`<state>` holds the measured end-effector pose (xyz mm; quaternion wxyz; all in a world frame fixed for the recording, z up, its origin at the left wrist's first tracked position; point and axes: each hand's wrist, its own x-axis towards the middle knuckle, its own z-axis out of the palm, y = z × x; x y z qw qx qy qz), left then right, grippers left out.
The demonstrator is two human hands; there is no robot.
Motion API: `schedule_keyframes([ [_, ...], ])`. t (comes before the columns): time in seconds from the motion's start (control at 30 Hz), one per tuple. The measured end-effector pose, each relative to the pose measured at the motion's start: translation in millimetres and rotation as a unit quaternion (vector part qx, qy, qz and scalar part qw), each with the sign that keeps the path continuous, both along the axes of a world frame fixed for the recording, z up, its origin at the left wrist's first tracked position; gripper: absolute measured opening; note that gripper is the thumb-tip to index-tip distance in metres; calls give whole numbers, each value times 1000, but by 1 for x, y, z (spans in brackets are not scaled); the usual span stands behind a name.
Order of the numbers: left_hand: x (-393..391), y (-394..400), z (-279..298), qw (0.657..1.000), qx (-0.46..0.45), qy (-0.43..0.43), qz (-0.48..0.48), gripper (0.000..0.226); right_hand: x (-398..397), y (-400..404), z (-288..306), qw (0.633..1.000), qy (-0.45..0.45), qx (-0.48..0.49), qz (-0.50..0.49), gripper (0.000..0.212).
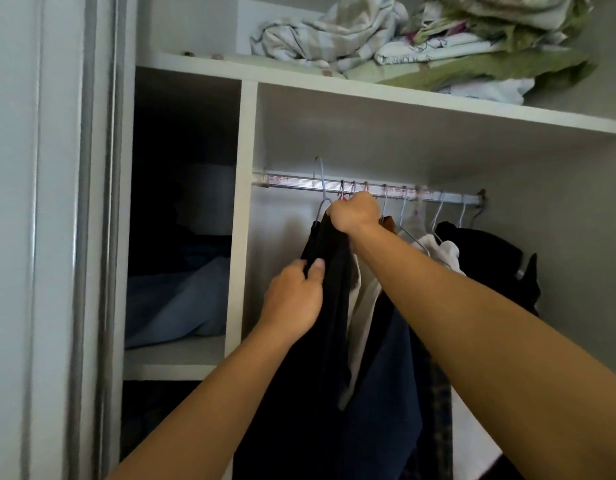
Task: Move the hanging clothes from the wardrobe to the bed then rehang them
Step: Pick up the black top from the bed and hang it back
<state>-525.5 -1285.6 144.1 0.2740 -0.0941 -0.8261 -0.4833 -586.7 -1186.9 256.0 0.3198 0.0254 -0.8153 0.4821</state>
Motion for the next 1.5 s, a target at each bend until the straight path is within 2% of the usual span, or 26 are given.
schedule_keyframes([
  [0.13, -20, 18, -3, 1000, 8, -7, -28, 55, -26, 6, 4, 1000, 6, 1, -3, 16],
  [0.23, -32, 20, -6, 1000, -5, -11, -6, 55, -44, 12, 5, 1000, 2, -16, 2, 26],
  [0.47, -47, 6, -13, 999, -3, 12, 42, 55, -68, 7, -4, 1000, -10, -4, 16, 28],
  [0.7, -45, -1, -18, 997, -10, 24, 71, 48, -64, 6, -26, 999, -28, 34, 23, 6],
  [0.8, -40, -2, -18, 997, -8, 25, 74, 46, -62, 2, -34, 999, -18, 37, 8, 14],
  [0.93, -34, -4, -21, 997, -9, 28, 66, 49, -61, 6, -34, 999, -7, -42, -25, 32],
  [1.0, -32, -6, -25, 998, -12, 28, 61, 52, -64, 9, -34, 998, -8, -45, -33, 33],
  [1.27, -26, -12, -25, 995, -31, 18, 94, 54, -63, 7, -43, 999, -10, 48, -8, 22],
  [1.5, -18, -4, -23, 996, -50, -13, 72, 65, -52, 20, -39, 990, -26, 141, 17, 9],
])
